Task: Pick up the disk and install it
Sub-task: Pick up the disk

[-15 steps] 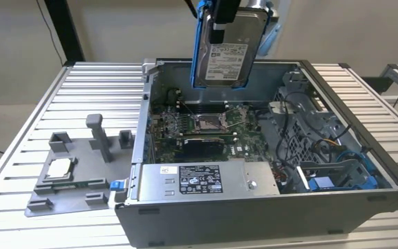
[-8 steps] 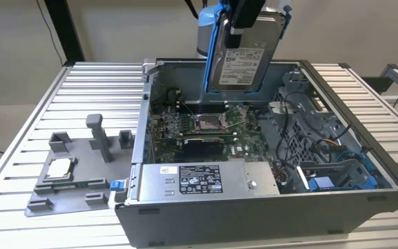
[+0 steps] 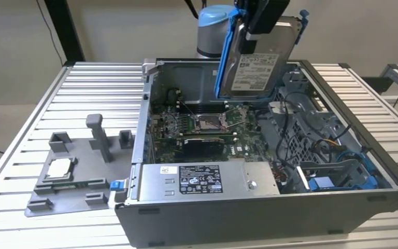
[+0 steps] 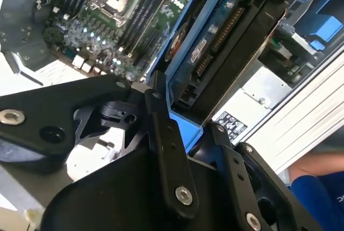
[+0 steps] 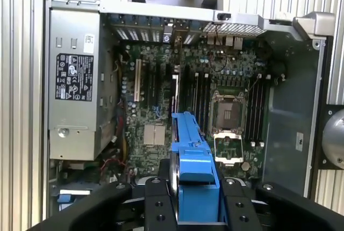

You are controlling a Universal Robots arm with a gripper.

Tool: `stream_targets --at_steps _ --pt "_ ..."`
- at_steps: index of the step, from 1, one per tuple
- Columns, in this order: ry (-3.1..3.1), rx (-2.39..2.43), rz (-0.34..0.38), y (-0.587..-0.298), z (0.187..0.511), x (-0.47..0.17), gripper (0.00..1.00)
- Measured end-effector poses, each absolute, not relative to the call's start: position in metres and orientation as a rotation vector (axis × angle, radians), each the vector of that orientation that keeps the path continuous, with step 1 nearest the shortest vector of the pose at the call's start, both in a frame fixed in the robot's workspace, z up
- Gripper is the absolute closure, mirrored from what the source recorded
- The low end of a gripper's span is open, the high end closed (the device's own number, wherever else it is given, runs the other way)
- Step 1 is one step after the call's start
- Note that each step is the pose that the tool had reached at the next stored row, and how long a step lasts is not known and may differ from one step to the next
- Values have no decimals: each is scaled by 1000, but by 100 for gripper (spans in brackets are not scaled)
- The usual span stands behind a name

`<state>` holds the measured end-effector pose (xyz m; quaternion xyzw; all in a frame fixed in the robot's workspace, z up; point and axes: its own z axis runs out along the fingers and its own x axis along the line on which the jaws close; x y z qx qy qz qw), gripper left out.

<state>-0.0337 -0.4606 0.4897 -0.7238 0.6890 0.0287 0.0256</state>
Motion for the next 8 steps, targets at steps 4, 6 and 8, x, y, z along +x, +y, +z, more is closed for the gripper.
stream_targets --at_steps 4,6,8 --pt "2130 -2237 89 -470 490 -24 100" --pt "2130 -2237 89 -474 490 -20 100" --pt "2129 -2237 90 -479 490 -15 100"
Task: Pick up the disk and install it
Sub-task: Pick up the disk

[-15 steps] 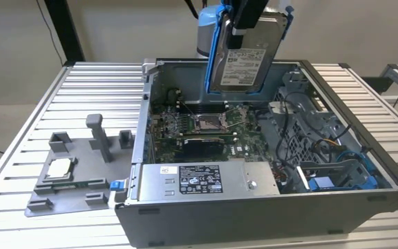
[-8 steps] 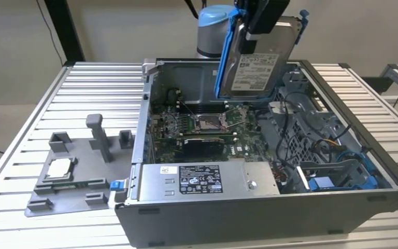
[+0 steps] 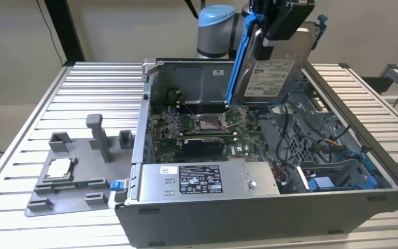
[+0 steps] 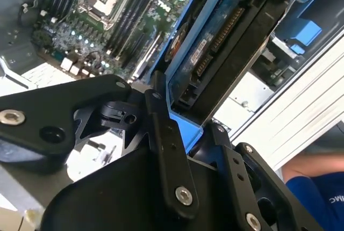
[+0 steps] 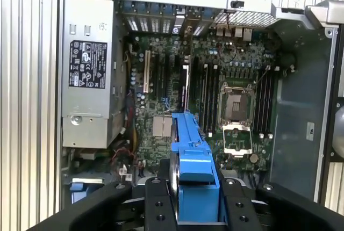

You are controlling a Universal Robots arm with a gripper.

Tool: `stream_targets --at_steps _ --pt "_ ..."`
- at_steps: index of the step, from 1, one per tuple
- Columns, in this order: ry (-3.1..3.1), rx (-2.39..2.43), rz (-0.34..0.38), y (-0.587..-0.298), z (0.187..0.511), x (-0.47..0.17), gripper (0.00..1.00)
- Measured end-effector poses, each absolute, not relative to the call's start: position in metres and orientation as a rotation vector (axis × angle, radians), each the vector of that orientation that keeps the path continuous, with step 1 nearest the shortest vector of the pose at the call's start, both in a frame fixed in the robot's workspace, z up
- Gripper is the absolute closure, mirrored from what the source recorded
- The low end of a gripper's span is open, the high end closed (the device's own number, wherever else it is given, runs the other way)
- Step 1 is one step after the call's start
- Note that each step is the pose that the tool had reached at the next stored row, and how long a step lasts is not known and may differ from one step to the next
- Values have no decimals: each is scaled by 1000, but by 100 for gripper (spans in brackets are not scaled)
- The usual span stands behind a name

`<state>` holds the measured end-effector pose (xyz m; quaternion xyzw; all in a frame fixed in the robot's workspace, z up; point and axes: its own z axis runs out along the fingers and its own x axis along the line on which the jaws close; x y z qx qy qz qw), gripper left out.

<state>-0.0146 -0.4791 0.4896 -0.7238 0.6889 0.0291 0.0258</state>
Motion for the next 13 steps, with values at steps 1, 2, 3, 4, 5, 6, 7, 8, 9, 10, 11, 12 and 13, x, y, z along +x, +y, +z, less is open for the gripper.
stream_targets --at_steps 1,2,3,4,5,6,7,8,9,10,11,12,13 --pt "2130 -2237 90 -481 490 -13 100" --pt "2130 -2237 90 -484 490 -10 100" --pt "2130 -2237 90 -486 490 -7 100" --pt "2130 -2237 90 -488 490 -5 100" --pt "2129 -2237 90 -490 490 -3 100" --pt "2129 -2237 91 -493 490 0 100" --pt "2129 -2237 91 -495 490 2 100" --pt "2129 -2237 91 -497 490 4 100" --pt "2129 -2237 91 -500 490 7 100" --pt "2129 -2237 91 -502 490 9 100" --pt "2129 -2237 91 -504 490 11 100" --pt "2129 -2237 91 -507 490 13 100" --pt "2129 -2237 91 -509 490 15 100"
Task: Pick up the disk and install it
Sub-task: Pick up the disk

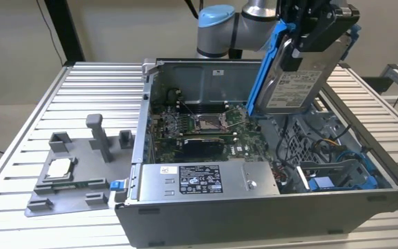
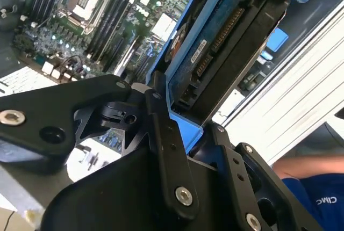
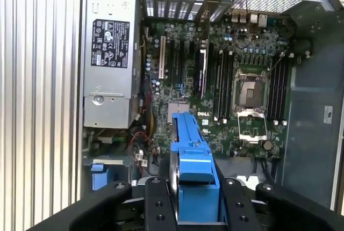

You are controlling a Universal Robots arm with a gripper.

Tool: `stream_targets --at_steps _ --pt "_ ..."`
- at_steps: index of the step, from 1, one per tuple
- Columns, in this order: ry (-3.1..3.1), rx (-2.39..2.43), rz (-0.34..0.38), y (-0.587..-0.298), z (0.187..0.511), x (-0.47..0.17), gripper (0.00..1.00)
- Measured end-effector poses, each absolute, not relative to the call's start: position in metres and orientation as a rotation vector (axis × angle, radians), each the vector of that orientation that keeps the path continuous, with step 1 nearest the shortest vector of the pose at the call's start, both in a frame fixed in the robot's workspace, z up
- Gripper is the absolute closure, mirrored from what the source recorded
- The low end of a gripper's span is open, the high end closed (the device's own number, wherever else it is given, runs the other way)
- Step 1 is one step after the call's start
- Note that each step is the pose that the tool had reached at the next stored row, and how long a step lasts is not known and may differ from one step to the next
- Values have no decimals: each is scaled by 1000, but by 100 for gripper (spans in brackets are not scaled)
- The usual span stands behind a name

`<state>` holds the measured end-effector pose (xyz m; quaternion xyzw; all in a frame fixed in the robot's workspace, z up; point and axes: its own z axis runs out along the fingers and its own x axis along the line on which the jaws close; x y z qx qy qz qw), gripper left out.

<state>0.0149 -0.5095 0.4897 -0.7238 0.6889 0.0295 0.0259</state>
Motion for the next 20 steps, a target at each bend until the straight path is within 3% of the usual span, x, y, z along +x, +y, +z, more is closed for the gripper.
stream_targets --at_steps 13,20 --pt "2129 -2236 89 -536 489 28 100" --pt "2108 -2218 42 -544 487 29 100"
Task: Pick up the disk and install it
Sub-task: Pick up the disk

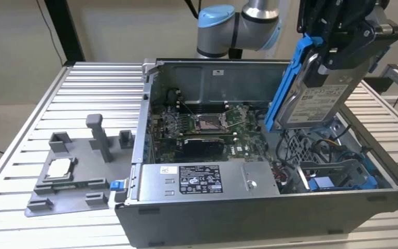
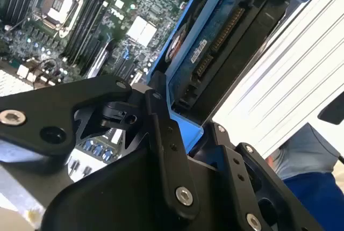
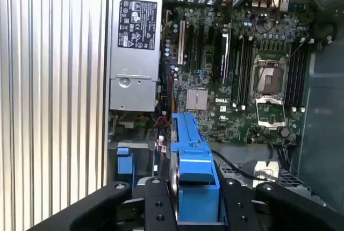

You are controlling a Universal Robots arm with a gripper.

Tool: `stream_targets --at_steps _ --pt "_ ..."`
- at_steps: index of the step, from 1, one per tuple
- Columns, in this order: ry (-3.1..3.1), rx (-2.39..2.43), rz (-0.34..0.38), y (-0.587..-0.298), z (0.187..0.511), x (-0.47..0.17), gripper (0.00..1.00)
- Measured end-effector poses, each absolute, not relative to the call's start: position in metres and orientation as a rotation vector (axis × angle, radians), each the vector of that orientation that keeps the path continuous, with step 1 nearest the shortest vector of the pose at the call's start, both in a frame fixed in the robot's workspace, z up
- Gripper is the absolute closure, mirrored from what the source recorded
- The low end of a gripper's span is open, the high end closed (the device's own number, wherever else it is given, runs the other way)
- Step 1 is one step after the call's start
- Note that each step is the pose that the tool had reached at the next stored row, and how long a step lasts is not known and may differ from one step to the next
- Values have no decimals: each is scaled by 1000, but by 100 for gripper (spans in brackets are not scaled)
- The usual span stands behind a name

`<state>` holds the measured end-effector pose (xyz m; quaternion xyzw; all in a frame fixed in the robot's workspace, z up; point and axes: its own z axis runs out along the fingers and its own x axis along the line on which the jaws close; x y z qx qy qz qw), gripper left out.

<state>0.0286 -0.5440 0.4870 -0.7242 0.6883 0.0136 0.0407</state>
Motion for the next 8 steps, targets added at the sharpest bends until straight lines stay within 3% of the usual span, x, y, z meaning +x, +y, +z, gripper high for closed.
stream_targets --at_steps 8 --pt "2121 -2193 26 -548 483 30 100"
